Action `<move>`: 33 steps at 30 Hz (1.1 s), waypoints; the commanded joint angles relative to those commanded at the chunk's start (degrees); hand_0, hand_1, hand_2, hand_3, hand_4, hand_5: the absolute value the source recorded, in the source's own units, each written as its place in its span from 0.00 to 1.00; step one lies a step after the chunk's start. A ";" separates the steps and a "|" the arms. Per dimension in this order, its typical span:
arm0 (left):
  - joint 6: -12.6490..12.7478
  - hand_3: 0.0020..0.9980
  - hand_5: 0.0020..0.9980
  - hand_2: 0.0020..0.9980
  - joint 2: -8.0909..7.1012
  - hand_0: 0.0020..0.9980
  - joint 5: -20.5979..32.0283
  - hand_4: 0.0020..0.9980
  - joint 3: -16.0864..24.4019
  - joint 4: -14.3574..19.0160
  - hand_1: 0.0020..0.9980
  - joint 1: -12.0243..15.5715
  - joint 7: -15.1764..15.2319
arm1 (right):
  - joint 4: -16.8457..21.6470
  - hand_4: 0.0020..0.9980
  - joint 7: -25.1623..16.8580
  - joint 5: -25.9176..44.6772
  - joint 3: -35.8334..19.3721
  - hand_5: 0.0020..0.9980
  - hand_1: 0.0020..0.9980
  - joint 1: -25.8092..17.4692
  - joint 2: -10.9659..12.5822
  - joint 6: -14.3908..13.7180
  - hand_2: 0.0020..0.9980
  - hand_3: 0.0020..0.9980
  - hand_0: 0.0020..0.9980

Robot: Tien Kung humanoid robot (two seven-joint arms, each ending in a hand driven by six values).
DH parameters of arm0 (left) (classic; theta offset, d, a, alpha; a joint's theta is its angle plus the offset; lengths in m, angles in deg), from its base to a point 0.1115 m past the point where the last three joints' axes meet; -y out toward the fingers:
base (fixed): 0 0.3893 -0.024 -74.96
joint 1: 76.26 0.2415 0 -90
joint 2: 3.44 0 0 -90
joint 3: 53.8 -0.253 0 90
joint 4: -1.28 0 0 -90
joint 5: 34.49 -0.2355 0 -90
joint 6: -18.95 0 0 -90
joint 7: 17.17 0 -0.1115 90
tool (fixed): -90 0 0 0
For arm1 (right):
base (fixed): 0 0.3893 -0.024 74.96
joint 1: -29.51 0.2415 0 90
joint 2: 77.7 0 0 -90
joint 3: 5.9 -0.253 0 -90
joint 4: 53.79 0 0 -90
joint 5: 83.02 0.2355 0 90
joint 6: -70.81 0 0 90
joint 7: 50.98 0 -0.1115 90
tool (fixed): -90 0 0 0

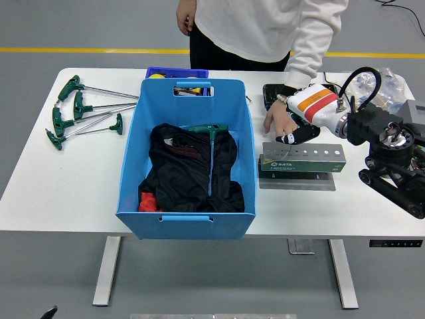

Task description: Lift tool from toolbox,place it in box,lift tool from toolbox,place it in box

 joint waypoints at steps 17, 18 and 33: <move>0.00 0.70 0.57 0.80 0.03 0.77 1.47 0.69 -0.69 0.00 0.78 -0.32 0.32 | 13.10 0.85 1.35 -1.77 -6.92 0.68 0.00 1.28 4.22 2.66 0.00 0.02 0.00; 0.01 0.70 0.58 0.80 0.04 0.77 1.48 0.70 -0.70 0.00 0.78 -0.33 0.32 | 13.96 0.84 1.40 -2.06 -7.39 0.67 0.00 1.33 4.37 2.64 0.00 0.02 0.00; 0.11 0.70 0.58 0.80 0.16 0.77 1.42 0.69 -0.60 0.00 0.78 -0.30 0.23 | 30.41 0.84 2.57 -4.20 -6.65 0.66 0.00 0.65 3.14 2.54 0.00 0.02 0.00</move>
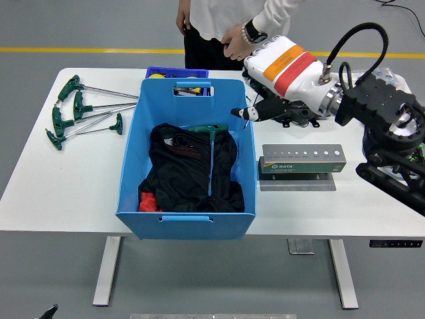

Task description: Lift tool from toolbox,place it in box,lift tool from toolbox,place it in box

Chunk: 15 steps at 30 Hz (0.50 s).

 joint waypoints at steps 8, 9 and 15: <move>-0.02 0.70 0.57 0.80 -0.01 0.77 -0.06 0.69 -0.19 0.00 0.78 -0.22 -0.06 | 0.71 0.84 -1.98 -1.49 8.48 0.65 0.05 1.74 -2.52 -2.78 0.11 0.16 0.05; -0.02 0.70 0.57 0.80 -0.01 0.77 -0.04 0.69 -0.19 0.00 0.78 -0.23 -0.04 | 0.43 0.85 -2.17 -1.59 9.19 0.62 0.30 1.91 -2.79 -2.91 0.37 0.47 0.25; -0.08 0.70 0.57 0.80 -0.13 0.77 -0.33 0.69 -0.03 0.00 0.78 -0.30 0.00 | -1.88 0.86 -2.99 -1.55 12.07 0.62 0.48 3.04 -4.51 -4.76 0.55 0.60 0.38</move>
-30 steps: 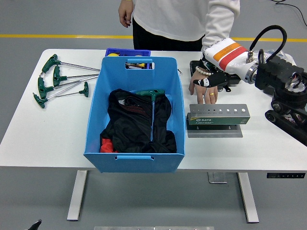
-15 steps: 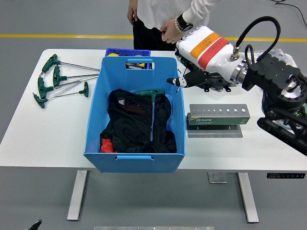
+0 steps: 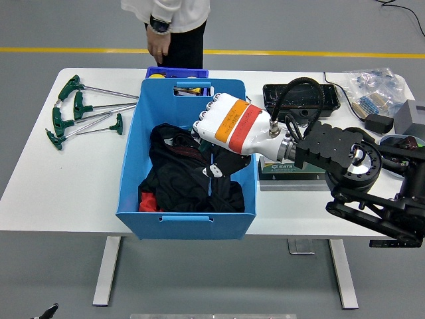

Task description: Lift tool from toolbox,place it in box,lift tool from toolbox,place it in box

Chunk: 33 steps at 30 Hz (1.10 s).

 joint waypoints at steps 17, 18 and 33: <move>-0.02 0.70 0.57 0.80 0.05 0.77 -0.69 0.69 0.26 0.00 0.78 -0.07 -0.12 | -1.51 0.90 -0.48 1.77 0.98 0.61 0.72 -1.23 -0.14 -1.38 0.86 0.97 0.71; -0.03 0.70 0.57 0.80 0.04 0.77 -0.73 0.69 0.27 0.00 0.78 -0.06 -0.13 | -1.64 0.90 -0.29 1.77 0.80 0.61 0.76 -1.42 -0.05 -1.10 0.88 0.98 0.76; -0.02 0.70 0.57 0.80 0.08 0.77 -1.64 0.69 0.68 0.00 0.78 0.04 -0.32 | -7.23 0.93 -0.49 7.88 -8.30 0.61 0.82 -7.43 2.74 -1.74 0.90 0.98 0.84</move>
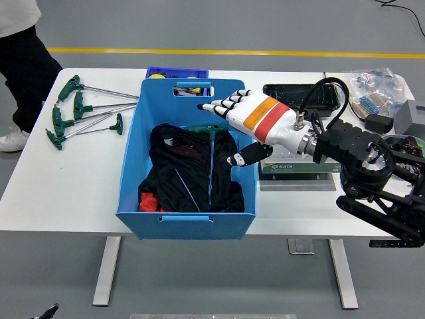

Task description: Lift tool from toolbox,place it in box,lift tool from toolbox,place it in box

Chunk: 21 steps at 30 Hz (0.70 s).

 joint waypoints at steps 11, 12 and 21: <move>-0.03 0.70 0.57 0.80 0.07 0.77 -0.27 0.69 0.07 0.00 0.78 -0.04 0.00 | -7.97 0.98 -3.34 24.30 -14.96 0.69 0.84 -8.72 3.53 -1.64 0.89 0.92 0.88; -0.03 0.70 0.57 0.80 0.08 0.77 -0.16 0.69 -0.01 0.00 0.78 -0.06 0.03 | -8.14 0.98 -3.71 26.53 -16.31 0.69 0.84 -9.73 3.78 -1.59 0.89 0.92 0.88; -0.04 0.70 0.57 0.80 0.44 0.76 0.63 0.69 -0.82 0.00 0.78 -0.20 0.09 | -7.64 1.00 -5.94 48.28 -31.52 0.83 0.84 -21.34 4.01 0.45 0.88 0.91 0.87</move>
